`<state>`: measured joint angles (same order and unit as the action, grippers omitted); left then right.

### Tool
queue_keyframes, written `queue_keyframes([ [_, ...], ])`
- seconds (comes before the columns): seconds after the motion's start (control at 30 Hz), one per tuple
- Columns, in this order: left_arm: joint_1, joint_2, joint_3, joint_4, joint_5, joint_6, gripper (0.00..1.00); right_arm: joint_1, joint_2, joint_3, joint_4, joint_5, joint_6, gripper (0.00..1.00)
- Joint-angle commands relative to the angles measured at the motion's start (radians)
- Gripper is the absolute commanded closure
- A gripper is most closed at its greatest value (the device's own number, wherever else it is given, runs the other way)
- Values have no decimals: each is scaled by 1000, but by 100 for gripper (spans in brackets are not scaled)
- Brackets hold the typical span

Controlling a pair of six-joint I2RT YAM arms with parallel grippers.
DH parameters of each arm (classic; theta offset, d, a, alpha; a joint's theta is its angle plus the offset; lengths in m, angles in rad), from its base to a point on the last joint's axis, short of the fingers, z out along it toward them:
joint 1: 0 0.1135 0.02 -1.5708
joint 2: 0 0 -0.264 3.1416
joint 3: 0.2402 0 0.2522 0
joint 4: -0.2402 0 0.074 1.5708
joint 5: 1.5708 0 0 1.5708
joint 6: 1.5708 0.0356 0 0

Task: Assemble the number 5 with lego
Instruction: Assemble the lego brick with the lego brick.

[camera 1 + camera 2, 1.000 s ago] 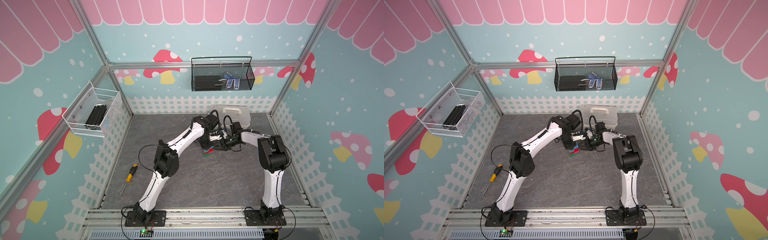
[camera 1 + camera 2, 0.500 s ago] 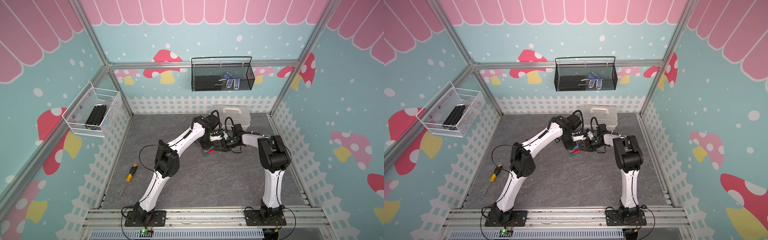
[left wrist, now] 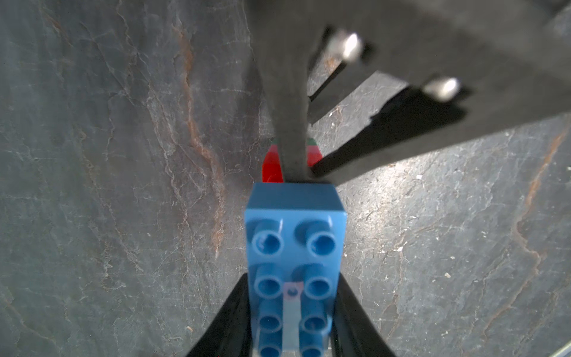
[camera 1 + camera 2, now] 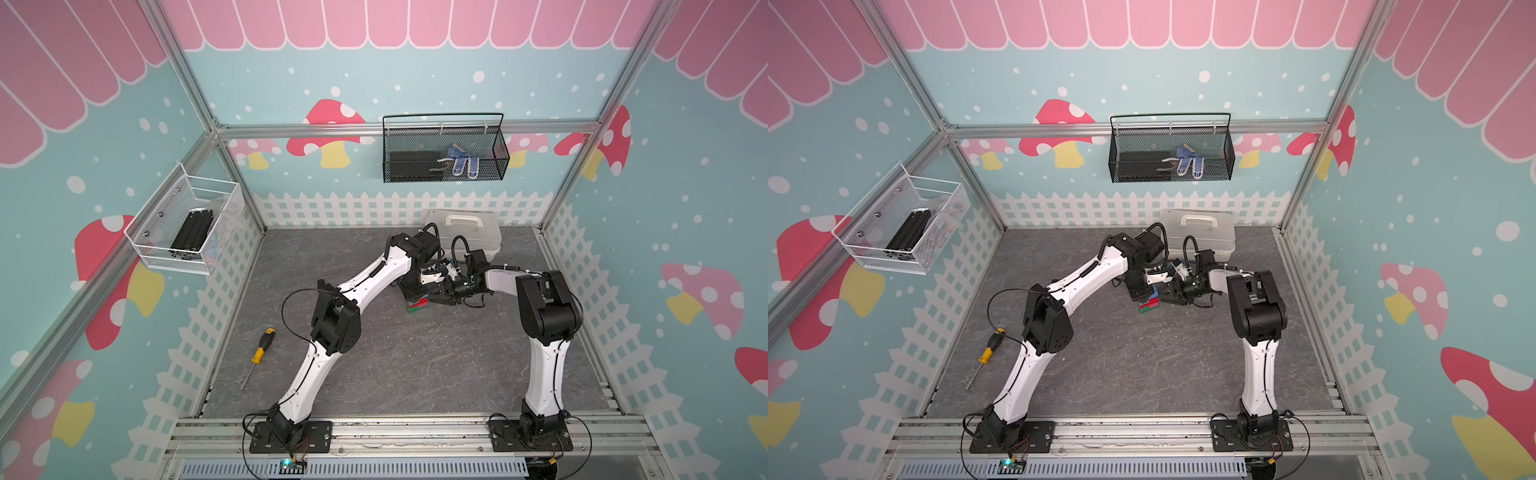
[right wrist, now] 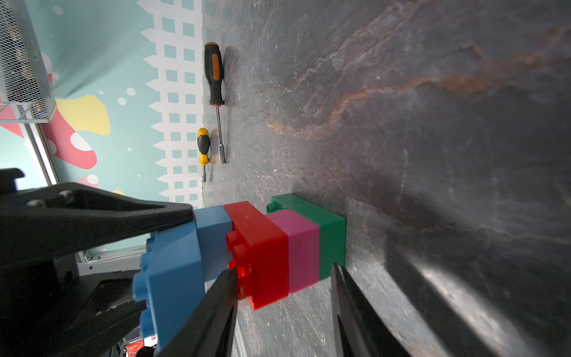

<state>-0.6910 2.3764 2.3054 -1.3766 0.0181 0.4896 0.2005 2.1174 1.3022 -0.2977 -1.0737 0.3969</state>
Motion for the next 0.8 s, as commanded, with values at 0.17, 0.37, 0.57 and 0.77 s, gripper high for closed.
queue_keyframes([
  [0.17,-10,18,22,-26,-6,-2,59,-19,6,-29,-31,48,-10,49],
  [0.37,-7,19,24,-29,-8,-1,62,-27,2,-30,-28,36,-12,45],
  [0.57,-7,19,22,-30,-6,-6,64,-33,-6,-44,-10,17,-5,44],
  [0.77,-7,18,20,-31,-7,-9,66,-41,-4,-57,6,7,-2,43],
])
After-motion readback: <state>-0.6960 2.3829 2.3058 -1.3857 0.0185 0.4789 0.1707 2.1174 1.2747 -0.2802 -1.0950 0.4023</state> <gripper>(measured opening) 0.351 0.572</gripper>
